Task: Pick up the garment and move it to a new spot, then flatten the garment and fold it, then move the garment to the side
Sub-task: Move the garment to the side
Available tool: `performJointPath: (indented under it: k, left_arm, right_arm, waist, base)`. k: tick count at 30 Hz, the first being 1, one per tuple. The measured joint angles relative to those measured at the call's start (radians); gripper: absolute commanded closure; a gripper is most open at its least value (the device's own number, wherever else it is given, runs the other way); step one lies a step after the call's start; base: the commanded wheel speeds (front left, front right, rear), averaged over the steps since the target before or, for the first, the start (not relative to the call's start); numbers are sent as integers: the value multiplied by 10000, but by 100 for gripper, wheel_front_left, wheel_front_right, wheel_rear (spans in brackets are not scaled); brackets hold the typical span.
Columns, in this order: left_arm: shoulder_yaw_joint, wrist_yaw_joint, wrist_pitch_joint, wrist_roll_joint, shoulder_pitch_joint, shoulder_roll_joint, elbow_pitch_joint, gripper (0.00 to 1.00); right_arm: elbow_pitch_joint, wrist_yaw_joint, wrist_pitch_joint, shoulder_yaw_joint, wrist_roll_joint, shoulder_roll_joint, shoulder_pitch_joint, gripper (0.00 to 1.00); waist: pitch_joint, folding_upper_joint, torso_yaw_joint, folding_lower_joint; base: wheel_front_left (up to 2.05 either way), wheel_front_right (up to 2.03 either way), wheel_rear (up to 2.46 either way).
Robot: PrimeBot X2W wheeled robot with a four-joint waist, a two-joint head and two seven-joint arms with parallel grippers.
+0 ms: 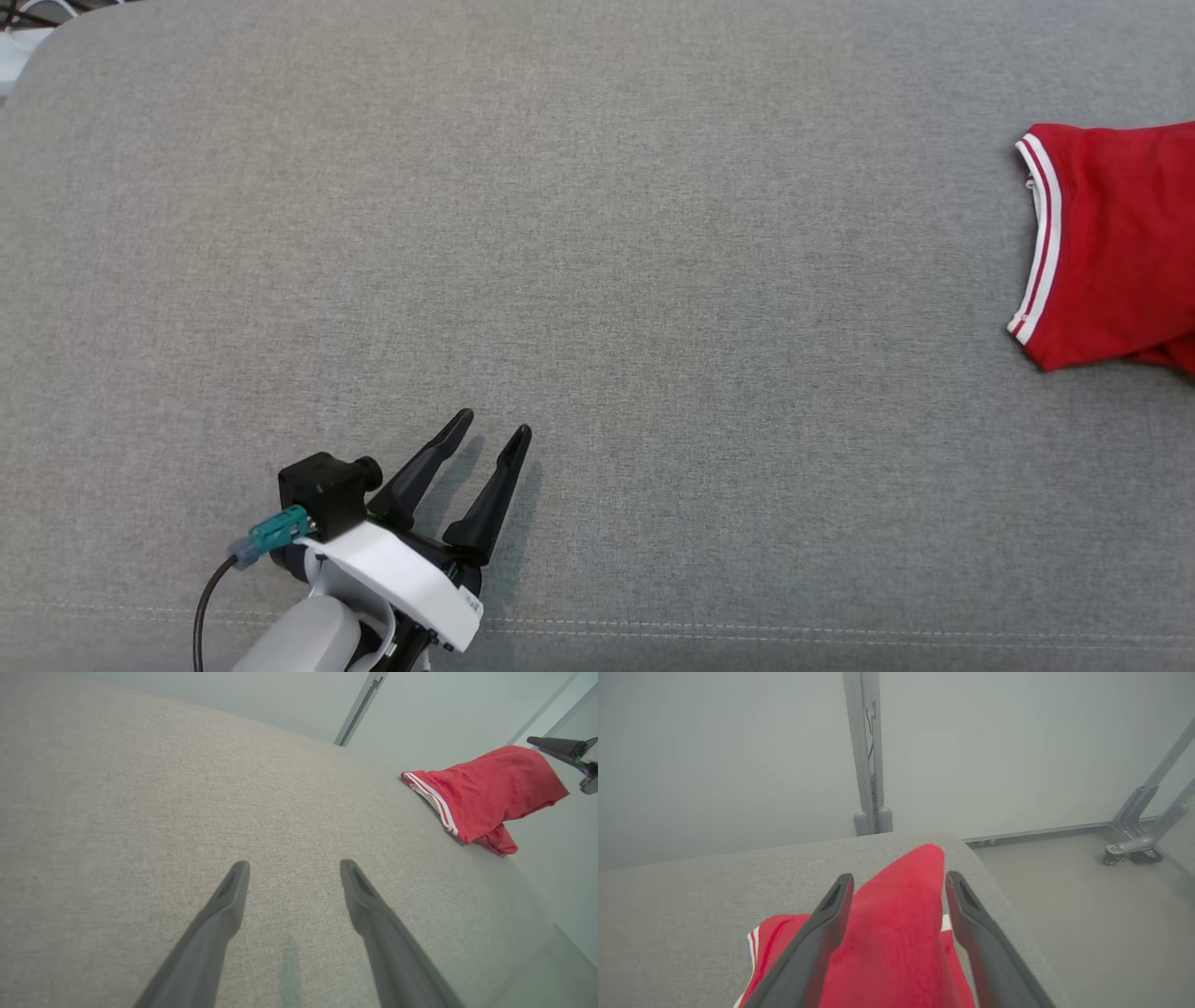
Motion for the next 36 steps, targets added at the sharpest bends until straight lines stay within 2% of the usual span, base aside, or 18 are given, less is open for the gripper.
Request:
performJointPath:
  k: [4, 8, 12, 20, 21, 27, 29, 36]
  left_arm:
    - [-4, 0, 0, 0, -41, -6, -6, 0]
    - [142, 0, 0, 19, -39, -25, -4, 0]
    - [370, 0, -2, 167, -25, -59, 29, 0]
    - [811, 0, 0, 456, 302, -178, 240, 0]
    - [811, 0, 0, 456, 302, -178, 240, 0]
    - [1267, 0, 0, 842, 760, -336, 282, 0]
    - [1649, 0, 0, 1091, 1025, -370, 311, 0]
    - [2855, 0, 0, 1977, 1704, -704, 278, 0]
  right_arm:
    - [1595, 0, -1338, -347, -928, 221, -802, 0]
    - [1862, 2, -1572, -1074, -1856, 259, -1253, 0]
    - [506, 0, -1586, -2508, -2801, 485, -911, 0]
    - [-2435, 0, -1611, -5003, -4976, 2155, 2433, 0]
    - [-2435, 0, -1611, -5003, -4976, 2155, 2433, 0]
    - [-3944, 0, -1611, -5931, -5839, 3208, 4433, 0]
    - [-4405, 0, -1611, -6153, -6101, 3611, 5286, 0]
    - [-5202, 0, -1611, -6360, -6473, 4276, 6837, 0]
  waist:
    - [35, 0, 97, 0]
    - [-124, 0, 88, 0]
    - [-388, 0, 23, 0]
    - [-1160, 0, -149, 0]
    - [-1160, 0, -149, 0]
    - [-1779, 0, -164, 0]
    - [-2077, 0, -132, 1]
    - [-2647, 0, -26, 0]
  base:
    - [0, 0, 0]
    - [0, 0, 0]
    - [0, 0, 0]
    - [0, 0, 0]
    - [0, 0, 0]
    - [0, 0, 0]
    - [0, 0, 0]
    - [0, 0, 0]
